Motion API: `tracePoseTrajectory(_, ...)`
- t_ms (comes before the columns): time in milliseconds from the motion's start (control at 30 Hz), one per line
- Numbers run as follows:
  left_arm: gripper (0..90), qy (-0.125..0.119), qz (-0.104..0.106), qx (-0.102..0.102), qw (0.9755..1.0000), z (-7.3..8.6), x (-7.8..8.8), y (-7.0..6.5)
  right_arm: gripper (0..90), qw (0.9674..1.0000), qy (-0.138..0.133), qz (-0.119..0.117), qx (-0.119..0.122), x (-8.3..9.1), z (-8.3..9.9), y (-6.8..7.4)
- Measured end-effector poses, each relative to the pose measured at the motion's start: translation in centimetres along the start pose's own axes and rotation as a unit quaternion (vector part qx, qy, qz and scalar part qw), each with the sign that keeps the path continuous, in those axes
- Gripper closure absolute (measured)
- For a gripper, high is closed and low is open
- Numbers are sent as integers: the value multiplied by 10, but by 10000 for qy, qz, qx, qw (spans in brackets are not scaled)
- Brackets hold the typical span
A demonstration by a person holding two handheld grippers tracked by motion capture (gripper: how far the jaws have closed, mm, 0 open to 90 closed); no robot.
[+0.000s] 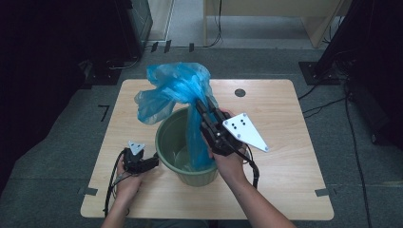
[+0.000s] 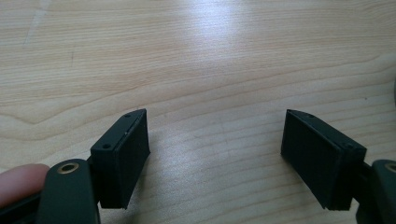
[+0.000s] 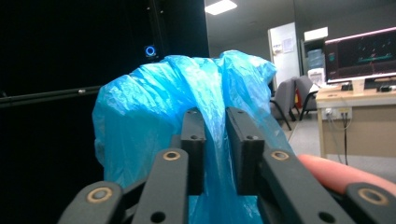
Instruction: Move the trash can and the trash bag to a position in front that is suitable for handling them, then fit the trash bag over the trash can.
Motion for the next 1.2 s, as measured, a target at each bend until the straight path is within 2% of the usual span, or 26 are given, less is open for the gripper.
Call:
tracePoseTrajectory(33, 228, 0, -1, -1, 10000, 0, 0, 0, 766, 10000, 0, 0, 0, 0, 0, 0)
tracePoseTrajectory(233, 228, -5, -9, -11, 10000, 0, 0, 0, 609, 9997, 202, -63, 122, 17, 11, -3)
tracePoseTrajectory(567, 227, -5, -14, 4, 10000, 0, 0, 0, 570, 9982, 473, -64, 371, 45, 25, -10)
tracePoseTrajectory(700, 228, -32, -102, -59, 9999, 0, 1, 1, 556, 9974, 595, -66, 411, 52, 33, -13)
tracePoseTrajectory(800, 237, -177, -172, 42, 9997, -4, 4, 2, 550, 9970, 672, -38, 393, 56, 40, -17)
tracePoseTrajectory(867, 243, -329, 85, 327, 9989, -10, 9, 1, 547, 9963, 766, -29, 376, 59, 47, -20)
tracePoseTrajectory(900, 246, -462, 234, 440, 9977, -15, 14, 0, 545, 9960, 808, -26, 384, 60, 50, -20)
tracePoseTrajectory(967, 254, -840, 419, 530, 9942, -28, 27, -4, 538, 9956, 859, -47, 366, 62, 54, -22)
tracePoseTrajectory(1067, 257, -1408, 764, 768, 9841, -50, 52, -8, 523, 9952, 902, -32, 370, 64, 59, -24)
tracePoseTrajectory(1100, 261, -1618, 880, 891, 9788, -57, 62, -10, 519, 9952, 914, -28, 353, 64, 60, -25)
tracePoseTrajectory(1200, 264, -1922, 1031, 1018, 9706, -69, 78, -11, 512, 9952, 905, -26, 375, 66, 60, -26)
Point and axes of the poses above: each handheld gripper's, and its own axes: x roughly backward along the jaws, z roughly out of its underside, y roughly to its left, the point moved 9 cm from there along -x, roughly forward along the jaws, and after that the axes turned 4 degrees about -z, right-handed, at the moved point
